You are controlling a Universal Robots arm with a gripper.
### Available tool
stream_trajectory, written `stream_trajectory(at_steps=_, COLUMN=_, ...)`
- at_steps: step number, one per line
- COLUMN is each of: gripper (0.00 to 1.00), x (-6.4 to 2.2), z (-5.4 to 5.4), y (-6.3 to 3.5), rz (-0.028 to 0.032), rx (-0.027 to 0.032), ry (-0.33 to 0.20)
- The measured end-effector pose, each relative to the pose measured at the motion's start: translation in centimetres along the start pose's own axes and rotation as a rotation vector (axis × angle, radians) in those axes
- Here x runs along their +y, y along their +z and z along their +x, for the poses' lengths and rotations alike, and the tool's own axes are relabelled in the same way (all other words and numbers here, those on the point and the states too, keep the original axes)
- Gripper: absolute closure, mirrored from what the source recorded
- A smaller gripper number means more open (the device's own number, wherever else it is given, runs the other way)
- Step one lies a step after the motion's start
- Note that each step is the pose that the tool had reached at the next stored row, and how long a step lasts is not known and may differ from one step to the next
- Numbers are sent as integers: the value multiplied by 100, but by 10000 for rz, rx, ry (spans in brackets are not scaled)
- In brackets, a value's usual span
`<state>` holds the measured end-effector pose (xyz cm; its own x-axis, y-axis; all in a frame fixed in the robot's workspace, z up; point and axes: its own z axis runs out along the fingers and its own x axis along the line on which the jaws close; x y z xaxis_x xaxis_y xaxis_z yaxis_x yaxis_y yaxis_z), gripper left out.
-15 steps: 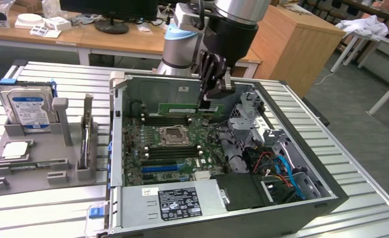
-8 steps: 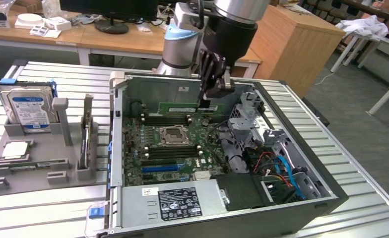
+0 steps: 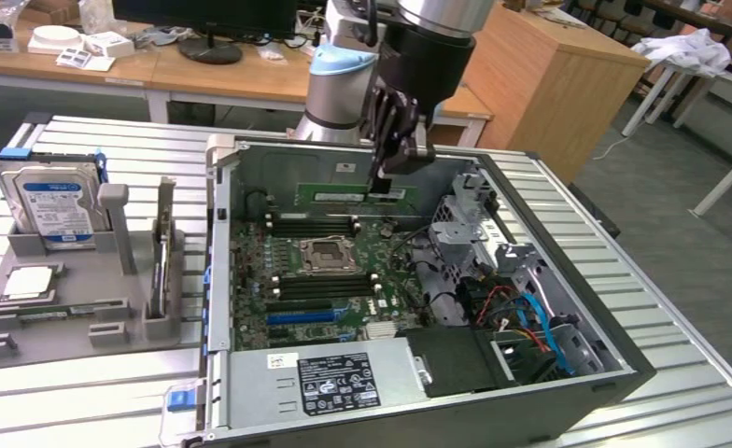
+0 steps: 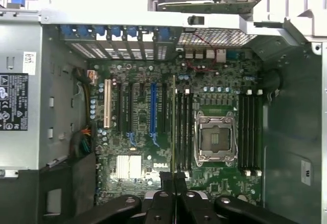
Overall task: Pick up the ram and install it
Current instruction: 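Pick up the ram and move it above insertion slot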
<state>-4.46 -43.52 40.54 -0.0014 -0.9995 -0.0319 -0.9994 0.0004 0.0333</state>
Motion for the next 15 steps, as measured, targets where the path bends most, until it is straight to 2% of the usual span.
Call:
stream_trajectory(at_steps=7, gripper=88, x=1, z=-151, y=10, rz=0, rx=0, ry=2)
stream_trajectory(at_steps=15, gripper=88, x=0, z=-269, y=18, rz=0, rx=0, ry=1)
